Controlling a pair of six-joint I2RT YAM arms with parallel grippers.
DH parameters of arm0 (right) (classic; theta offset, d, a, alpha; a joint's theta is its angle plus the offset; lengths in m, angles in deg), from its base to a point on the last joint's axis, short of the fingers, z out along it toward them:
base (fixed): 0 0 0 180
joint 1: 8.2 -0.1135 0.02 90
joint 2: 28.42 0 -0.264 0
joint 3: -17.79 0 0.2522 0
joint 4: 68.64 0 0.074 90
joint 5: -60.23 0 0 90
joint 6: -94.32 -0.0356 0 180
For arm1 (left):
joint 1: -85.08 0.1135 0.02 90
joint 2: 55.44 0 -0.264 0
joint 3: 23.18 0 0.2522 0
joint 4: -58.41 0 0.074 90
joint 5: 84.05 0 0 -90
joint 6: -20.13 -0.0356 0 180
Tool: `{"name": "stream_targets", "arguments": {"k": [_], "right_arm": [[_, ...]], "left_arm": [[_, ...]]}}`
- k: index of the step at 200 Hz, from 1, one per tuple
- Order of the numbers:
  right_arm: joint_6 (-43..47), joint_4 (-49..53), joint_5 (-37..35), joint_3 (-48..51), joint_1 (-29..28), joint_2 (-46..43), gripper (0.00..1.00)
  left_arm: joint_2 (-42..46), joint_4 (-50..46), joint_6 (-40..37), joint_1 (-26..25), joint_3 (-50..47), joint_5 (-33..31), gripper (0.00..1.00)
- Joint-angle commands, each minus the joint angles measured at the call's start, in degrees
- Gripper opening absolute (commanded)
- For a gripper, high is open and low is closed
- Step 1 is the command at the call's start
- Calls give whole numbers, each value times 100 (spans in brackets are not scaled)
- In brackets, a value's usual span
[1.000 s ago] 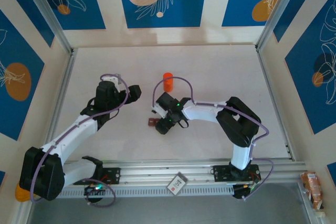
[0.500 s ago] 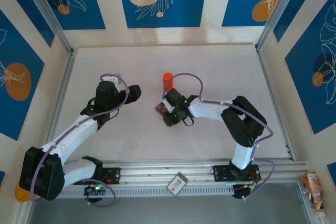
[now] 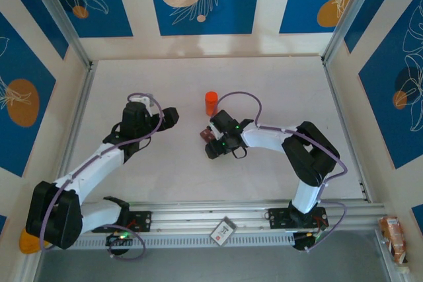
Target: Sort the pills into containers
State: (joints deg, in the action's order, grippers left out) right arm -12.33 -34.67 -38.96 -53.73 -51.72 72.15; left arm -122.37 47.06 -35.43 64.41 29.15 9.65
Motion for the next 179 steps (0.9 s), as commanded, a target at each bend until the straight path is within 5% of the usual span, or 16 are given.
{"name": "stream_targets", "arguments": {"k": [1, 86, 128, 179], "right_arm": [[-6, 133, -100, -169, -68, 100, 67], [43, 161, -293, -282, -218, 312, 46], [-33, 168, -152, -183, -133, -101, 35], [-352, 21, 451, -201, 58, -835, 34]], "left_arm": [[-29, 110, 87, -52, 101, 120, 100], [-113, 139, 198, -47, 110, 169, 100], [-29, 336, 925, -61, -5, 83, 100], [-74, 837, 1164, -82, -58, 1119, 100]]}}
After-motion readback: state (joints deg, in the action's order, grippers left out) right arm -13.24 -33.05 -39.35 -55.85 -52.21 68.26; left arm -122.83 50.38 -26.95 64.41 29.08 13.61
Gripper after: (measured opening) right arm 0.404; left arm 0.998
